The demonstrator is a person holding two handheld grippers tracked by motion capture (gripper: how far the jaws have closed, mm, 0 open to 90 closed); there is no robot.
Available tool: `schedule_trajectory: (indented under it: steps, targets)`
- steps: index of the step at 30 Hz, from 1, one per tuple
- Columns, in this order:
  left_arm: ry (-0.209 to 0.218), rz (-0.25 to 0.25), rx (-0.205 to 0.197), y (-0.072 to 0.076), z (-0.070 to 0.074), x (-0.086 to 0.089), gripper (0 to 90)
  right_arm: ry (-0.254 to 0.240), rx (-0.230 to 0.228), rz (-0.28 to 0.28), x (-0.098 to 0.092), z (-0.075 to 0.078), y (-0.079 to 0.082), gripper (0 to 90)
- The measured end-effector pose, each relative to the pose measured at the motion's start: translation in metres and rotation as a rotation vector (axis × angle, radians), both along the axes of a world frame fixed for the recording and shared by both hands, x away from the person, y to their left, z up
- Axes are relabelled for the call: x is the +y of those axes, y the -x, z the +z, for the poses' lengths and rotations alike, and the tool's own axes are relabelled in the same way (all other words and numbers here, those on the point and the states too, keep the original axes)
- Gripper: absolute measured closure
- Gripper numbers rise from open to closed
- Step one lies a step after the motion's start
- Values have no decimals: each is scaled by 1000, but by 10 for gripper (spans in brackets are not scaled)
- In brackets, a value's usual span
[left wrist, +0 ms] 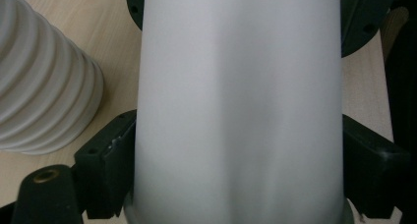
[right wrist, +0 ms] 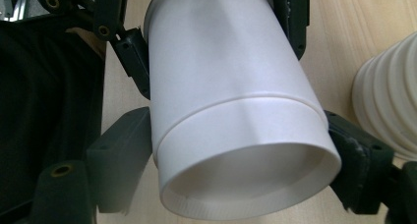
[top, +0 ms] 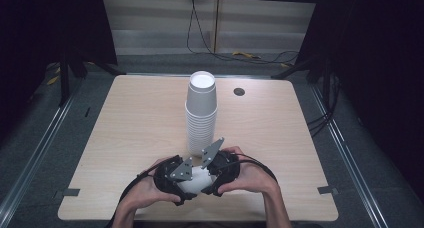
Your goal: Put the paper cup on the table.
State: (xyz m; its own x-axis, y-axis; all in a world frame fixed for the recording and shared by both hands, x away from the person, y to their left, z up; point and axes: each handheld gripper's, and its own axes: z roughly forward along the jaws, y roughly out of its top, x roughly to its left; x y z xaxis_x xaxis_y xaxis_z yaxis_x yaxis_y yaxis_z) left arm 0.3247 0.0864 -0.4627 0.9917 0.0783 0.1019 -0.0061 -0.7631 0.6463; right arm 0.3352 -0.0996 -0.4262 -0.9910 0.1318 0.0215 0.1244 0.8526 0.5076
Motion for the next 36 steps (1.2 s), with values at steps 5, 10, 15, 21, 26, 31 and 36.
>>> schedule_trajectory:
  steps: [5, 10, 15, 21, 26, 31, 36]
  targets:
    - [-1, -11, -5, 0, 2, 0, 146, 3, 3, -2, 1, 2, 0, 206]
    - [16, -12, -5, 1, 3, 1, 146, 3, 7, 5, 2, 3, 1, 204]
    - [12, -20, -9, 1, 3, 1, 146, 4, 19, 8, 3, 2, 1, 204]
    - [15, -27, -7, 1, 6, 2, 146, -8, 28, 29, 4, 2, 0, 208]
    - [36, -28, -18, 1, 3, 2, 143, -5, 12, 24, 2, 3, 1, 222]
    - [40, -36, -22, 1, 3, 3, 134, -6, 11, 23, 2, 3, 1, 223]
    - [112, -33, -34, 1, 6, 9, 131, -11, 19, 20, 1, 3, 1, 223]
